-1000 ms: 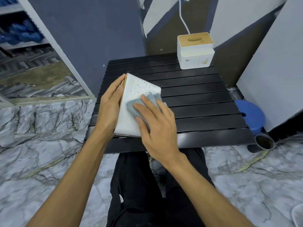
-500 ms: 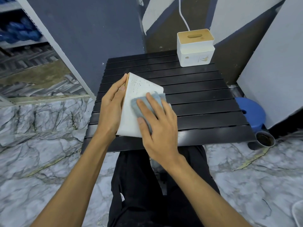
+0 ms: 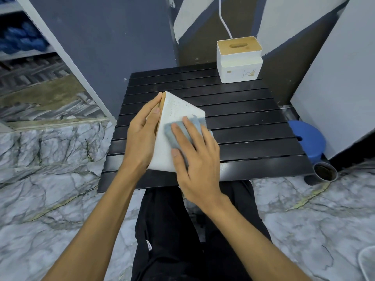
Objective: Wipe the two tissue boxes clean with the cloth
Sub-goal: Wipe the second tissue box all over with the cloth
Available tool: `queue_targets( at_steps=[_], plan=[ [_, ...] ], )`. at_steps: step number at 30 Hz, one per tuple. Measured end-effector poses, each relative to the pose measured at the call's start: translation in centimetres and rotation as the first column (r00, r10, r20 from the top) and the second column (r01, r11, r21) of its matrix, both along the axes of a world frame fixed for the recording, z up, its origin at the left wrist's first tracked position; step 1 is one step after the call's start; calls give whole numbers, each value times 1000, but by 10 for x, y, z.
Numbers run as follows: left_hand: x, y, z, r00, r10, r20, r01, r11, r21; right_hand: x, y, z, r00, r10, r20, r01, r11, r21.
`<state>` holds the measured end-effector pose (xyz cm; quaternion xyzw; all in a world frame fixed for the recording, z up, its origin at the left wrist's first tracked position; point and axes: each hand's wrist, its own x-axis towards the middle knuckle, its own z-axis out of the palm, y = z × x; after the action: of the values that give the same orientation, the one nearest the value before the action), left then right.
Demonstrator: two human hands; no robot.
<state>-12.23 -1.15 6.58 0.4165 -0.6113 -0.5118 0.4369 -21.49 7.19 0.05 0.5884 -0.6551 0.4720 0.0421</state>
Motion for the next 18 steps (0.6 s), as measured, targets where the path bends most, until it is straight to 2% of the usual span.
queue_targets(
  at_steps=[3,9,14,18],
  plan=[
    [1,1,-1,1000,-6,11,6,1000,-25,-8,-14,13,1000,5,-28,-4,1000,5],
    [-1,3,0,1000,-12,19,12,1000,-21,-20,-22,10,996,-46,74,48,999,-18],
    [-3,4,0,999,-25,23,26,999,-28,3,0,5,1000,6,11,-5,998,-70],
    [-1,4,-3,999,-44,29,44,999,-15,-3,-19,22,996,-10,84,17,996,-83]
  ],
)
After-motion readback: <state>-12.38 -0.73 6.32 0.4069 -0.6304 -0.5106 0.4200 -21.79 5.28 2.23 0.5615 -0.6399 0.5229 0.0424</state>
